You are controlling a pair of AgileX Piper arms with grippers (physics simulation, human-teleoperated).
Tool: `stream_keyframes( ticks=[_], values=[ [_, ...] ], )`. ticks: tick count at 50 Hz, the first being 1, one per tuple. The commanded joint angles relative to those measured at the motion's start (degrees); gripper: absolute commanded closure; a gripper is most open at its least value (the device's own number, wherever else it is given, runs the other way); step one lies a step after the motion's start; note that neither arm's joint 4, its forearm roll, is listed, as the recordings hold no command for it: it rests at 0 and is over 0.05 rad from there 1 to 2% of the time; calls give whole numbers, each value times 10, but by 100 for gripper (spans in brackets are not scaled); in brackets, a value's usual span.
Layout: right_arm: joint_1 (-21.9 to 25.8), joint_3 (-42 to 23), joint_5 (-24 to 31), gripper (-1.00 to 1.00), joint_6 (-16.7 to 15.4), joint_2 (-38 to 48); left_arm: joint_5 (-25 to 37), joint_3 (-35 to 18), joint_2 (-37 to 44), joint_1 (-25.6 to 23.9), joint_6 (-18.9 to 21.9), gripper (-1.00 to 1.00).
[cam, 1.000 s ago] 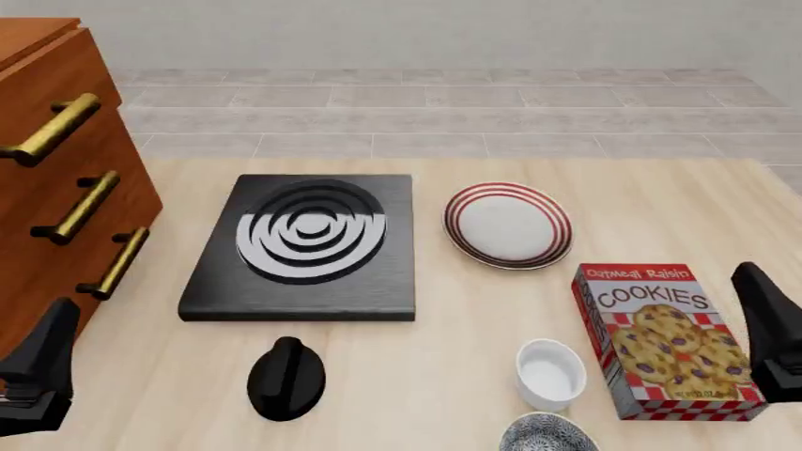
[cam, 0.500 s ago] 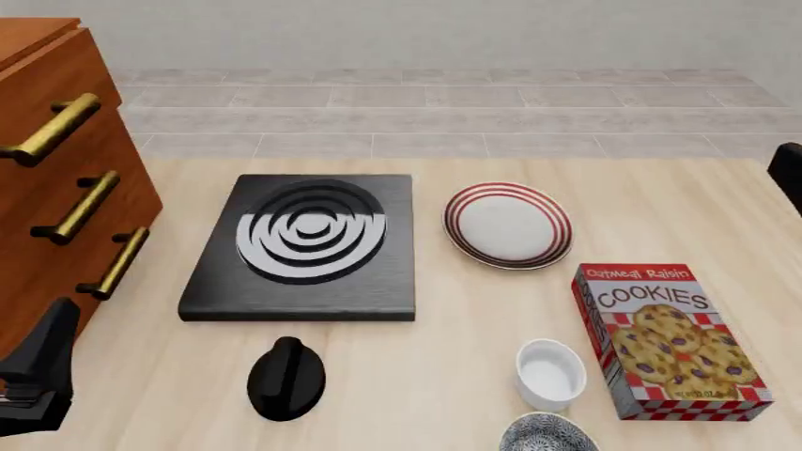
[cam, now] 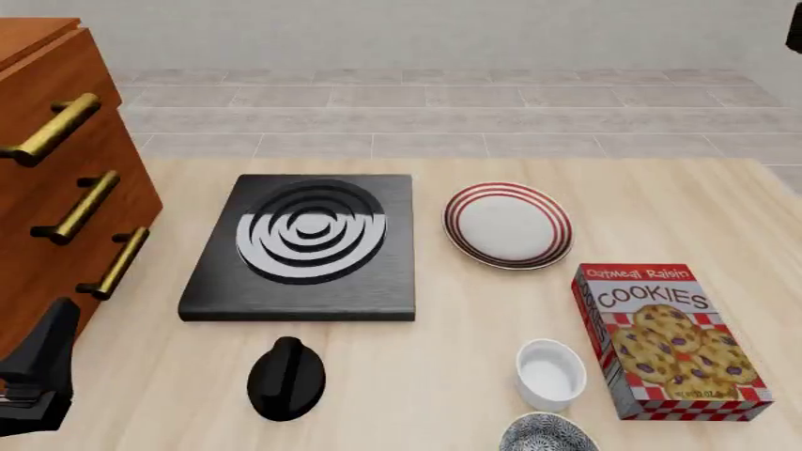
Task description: Pick the akita bowl next to the ramekin and place it on the plate.
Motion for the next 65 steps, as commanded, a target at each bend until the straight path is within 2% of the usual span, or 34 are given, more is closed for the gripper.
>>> stream_keyframes(
  ticks=[1,3,10,15,20,26,33,35,43,44,45,52,53,57,61,62,65],
  values=[
    [28,-116,90,-100,21,76,0,0,0,0,0,-100],
    [36,-135,107,-100,37,89,0,0,0,0,0,-100],
    [44,-183,157,-100,51,122,0,0,0,0,0,-100],
    [55,-225,196,-100,85,146,0,0,0,0,0,-100],
    [71,-216,222,-100,116,153,0,0,0,0,0,-100],
    [74,-203,240,-100,136,150,0,0,0,0,0,-100],
    [78,-216,262,-100,143,159,0,0,0,0,0,-100],
    [71,-214,261,-100,136,159,0,0,0,0,0,-100],
    [92,-153,247,-100,169,145,0,0,0,0,0,-100],
    [92,-143,244,-100,164,143,0,0,0,0,0,-100],
    [98,-133,240,-100,176,140,0,0,0,0,0,-100],
    [97,-79,226,-100,177,129,0,0,0,0,0,-100],
    [102,-71,224,-100,187,127,0,0,0,0,0,-100],
    [101,-51,219,-100,186,122,0,0,0,0,0,-100],
    [108,-29,210,-100,198,116,0,0,0,0,0,-100],
    [104,-21,209,-100,186,117,0,0,0,0,0,-100],
    [108,-5,204,-100,188,114,0,0,0,0,0,-100]
  ],
)
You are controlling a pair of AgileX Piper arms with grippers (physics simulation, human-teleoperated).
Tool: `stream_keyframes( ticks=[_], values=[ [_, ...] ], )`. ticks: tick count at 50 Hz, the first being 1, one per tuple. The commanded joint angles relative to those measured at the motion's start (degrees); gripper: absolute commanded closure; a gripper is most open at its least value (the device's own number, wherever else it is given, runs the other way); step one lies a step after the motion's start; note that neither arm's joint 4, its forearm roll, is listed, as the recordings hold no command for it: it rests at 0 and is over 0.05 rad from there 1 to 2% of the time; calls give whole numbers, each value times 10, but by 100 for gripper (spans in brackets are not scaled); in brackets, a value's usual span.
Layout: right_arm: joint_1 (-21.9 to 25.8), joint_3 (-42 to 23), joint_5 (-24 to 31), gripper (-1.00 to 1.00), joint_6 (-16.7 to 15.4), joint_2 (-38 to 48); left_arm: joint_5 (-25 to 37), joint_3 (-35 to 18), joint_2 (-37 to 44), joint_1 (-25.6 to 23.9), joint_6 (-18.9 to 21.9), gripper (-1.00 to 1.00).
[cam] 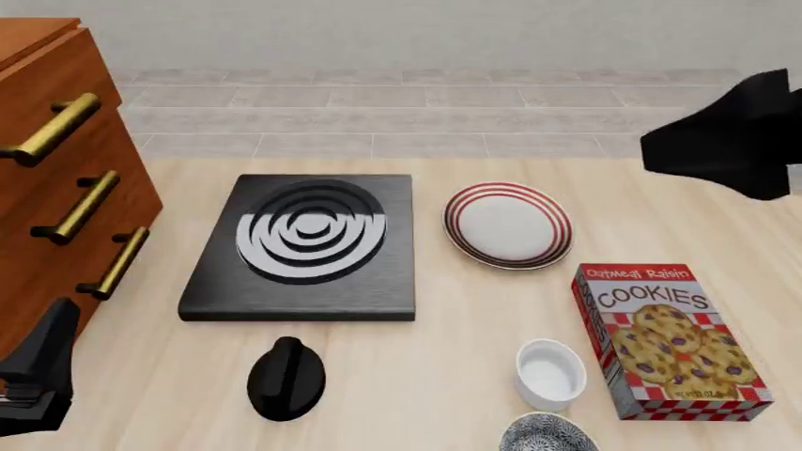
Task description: Pick the akita bowl next to the ramekin and place it on the plate.
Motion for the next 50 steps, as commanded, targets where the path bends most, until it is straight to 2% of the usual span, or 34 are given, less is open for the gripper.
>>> stream_keyframes(
  ticks=[1,14,23,39,50],
  values=[
    [10,80,-20,-100,10,-15,0,0,0,0,0,-100],
    [34,167,-46,-100,48,-53,0,0,0,0,0,-100],
    [32,198,-55,-100,51,-66,0,0,0,0,0,-100],
    [37,313,-101,-100,79,-108,0,0,0,0,0,-100],
    [34,358,-125,-100,88,-121,0,0,0,0,0,-100]
  ],
)
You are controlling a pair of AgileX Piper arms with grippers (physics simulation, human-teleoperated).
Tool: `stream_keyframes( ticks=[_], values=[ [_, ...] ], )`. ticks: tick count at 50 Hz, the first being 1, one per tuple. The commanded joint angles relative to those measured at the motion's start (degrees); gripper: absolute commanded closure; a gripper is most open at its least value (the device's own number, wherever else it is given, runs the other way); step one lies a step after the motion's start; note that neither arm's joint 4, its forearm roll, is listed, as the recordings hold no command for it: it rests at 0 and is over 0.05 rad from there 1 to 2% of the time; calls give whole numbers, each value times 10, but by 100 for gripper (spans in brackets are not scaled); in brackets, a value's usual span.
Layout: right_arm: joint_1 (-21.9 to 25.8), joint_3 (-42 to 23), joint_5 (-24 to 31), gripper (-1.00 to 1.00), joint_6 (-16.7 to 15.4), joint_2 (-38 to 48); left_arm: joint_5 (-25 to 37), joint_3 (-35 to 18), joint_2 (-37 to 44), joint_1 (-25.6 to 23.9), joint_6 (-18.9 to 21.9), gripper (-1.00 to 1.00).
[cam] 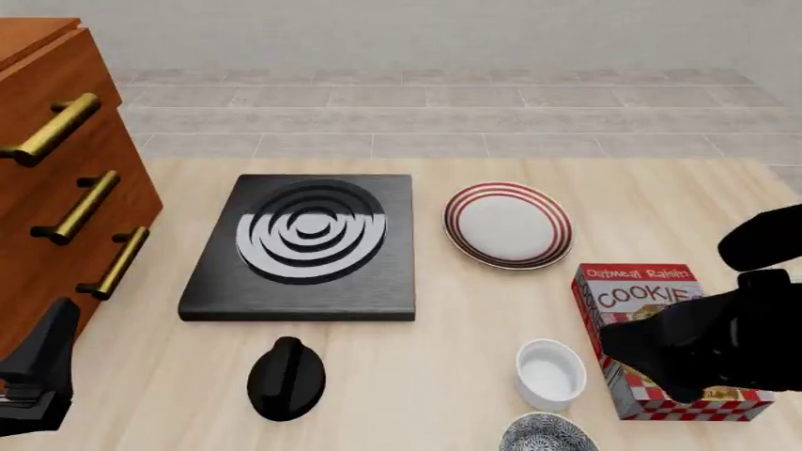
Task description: Pick the akita bowl next to the ramekin and place it on the plate.
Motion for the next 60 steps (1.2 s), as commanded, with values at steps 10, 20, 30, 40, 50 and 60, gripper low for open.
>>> stream_keyframes(
  ticks=[10,20,30,40,50,60],
  values=[
    [-25,99,-63,-100,-16,-18,0,0,0,0,0,-100],
    [-45,121,-87,-100,-27,-23,0,0,0,0,0,-100],
    [-49,157,-124,-100,-20,-22,0,0,0,0,0,-100],
    [-35,184,-159,-100,2,-14,0,0,0,0,0,-100],
    [-32,208,-171,-100,17,-22,0,0,0,0,0,-100],
    [-17,259,-218,-100,40,-13,0,0,0,0,0,-100]
  ],
)
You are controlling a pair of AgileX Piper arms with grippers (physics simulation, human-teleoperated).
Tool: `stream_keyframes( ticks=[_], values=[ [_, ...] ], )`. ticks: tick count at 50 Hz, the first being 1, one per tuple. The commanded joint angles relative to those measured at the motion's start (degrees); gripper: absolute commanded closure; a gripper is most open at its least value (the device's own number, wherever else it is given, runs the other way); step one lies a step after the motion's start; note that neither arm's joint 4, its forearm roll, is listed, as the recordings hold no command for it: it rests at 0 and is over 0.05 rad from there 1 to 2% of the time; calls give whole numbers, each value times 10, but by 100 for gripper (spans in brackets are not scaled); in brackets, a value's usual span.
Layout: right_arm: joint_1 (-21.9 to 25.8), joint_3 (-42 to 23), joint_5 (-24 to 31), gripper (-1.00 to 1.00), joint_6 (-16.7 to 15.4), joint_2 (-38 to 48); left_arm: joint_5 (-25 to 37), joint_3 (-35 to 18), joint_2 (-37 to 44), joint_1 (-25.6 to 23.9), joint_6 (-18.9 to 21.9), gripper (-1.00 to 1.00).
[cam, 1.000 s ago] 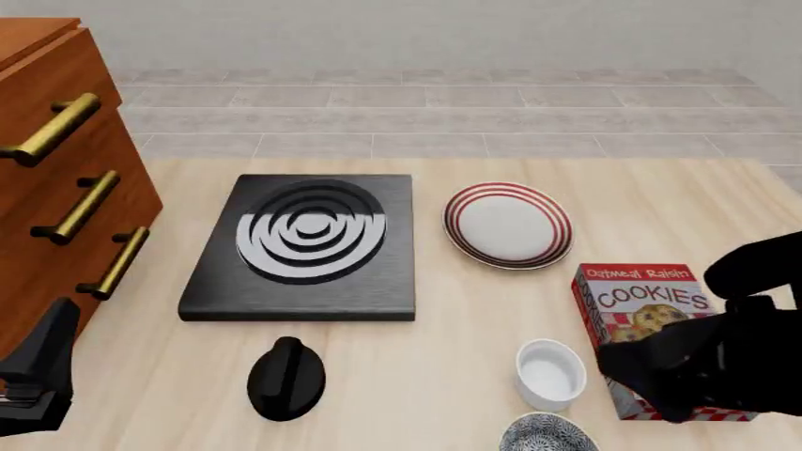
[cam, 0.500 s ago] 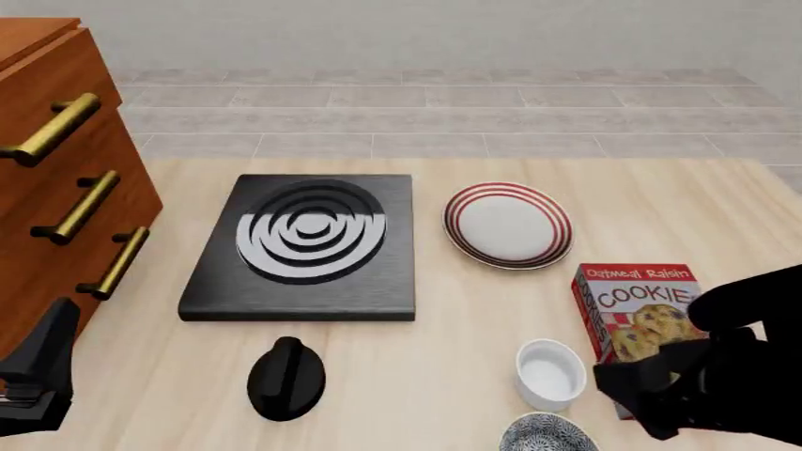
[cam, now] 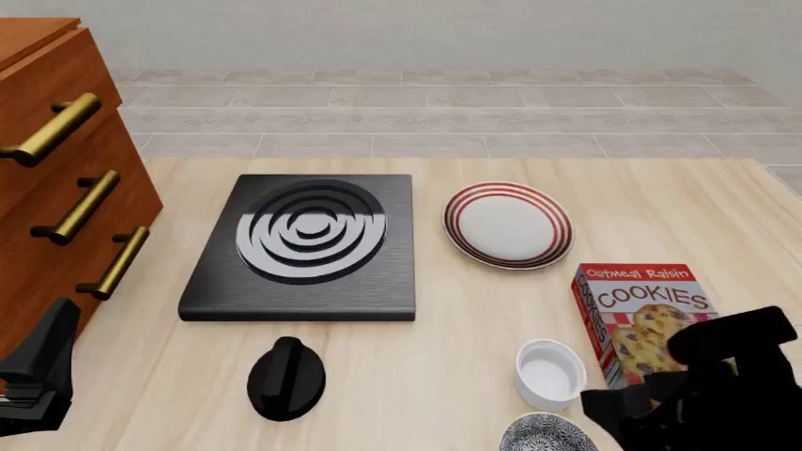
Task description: Pick the akita bowl next to the ramekin and place it on the plate.
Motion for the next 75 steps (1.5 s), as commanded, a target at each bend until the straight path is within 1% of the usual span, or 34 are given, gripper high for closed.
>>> stream_keyframes(
  ticks=[1,10,12,13,17,23,27,30,31,34,35,36,38,39,40,41,42,45,46,48,49,50,51,52,54,55,59,61,63,69,71,72,73,75],
  values=[
    [12,46,-39,-100,23,4,0,0,0,0,0,-100],
    [22,80,-68,-100,42,6,0,0,0,0,0,-100],
    [22,88,-76,-100,41,9,0,0,0,0,0,-100],
    [25,90,-77,-100,47,6,0,0,0,0,0,-100],
    [24,101,-87,-100,46,10,0,0,0,0,0,-100],
    [23,112,-95,-100,55,4,0,0,0,0,0,-100],
    [24,123,-120,-100,48,26,0,0,0,0,0,-100],
    [25,136,-137,-100,52,30,0,0,0,0,0,-100],
    [26,140,-148,-100,47,44,0,0,0,0,0,-100],
    [26,145,-158,-100,48,49,0,0,0,0,0,-100],
    [17,146,-172,-100,21,67,0,0,0,0,0,-100],
    [17,146,-174,-100,21,68,0,0,0,0,0,-100],
    [20,155,-181,-100,38,65,0,0,0,0,0,-100],
    [15,159,-190,-100,27,74,0,0,0,0,0,-100],
    [18,161,-192,-100,31,74,0,0,0,0,0,-100],
    [10,169,-208,-100,21,86,0,0,0,0,0,-100],
    [14,173,-210,-100,31,83,0,0,0,0,0,-100],
    [9,176,-223,-100,24,95,0,0,0,0,0,-100],
    [19,180,-224,-100,42,90,0,0,0,0,0,-100],
    [16,182,-236,-100,34,104,0,0,0,0,0,-100],
    [20,183,-239,-100,42,108,0,0,0,0,0,-100],
    [20,183,-241,-100,40,110,0,0,0,0,0,-100],
    [24,184,-245,-100,47,117,0,0,0,0,0,-100],
    [25,184,-249,-100,46,122,0,0,0,0,0,-100],
    [32,184,-249,-100,59,125,0,0,0,0,0,-100],
    [32,183,-252,-100,57,129,0,0,0,0,0,-100],
    [39,184,-257,-100,68,136,0,0,0,0,0,-100],
    [39,184,-259,-100,67,139,0,0,0,0,0,-100],
    [42,184,-269,-100,70,148,0,0,0,0,0,-100],
    [59,184,-323,-100,85,207,0,0,0,0,0,-100],
    [64,184,-322,-100,89,203,0,0,0,0,0,-100],
    [42,184,-325,100,77,210,0,0,0,0,0,-100],
    [66,184,-313,100,97,194,0,0,0,0,0,-100],
    [62,184,-315,100,94,200,0,0,0,0,0,-100]
  ],
)
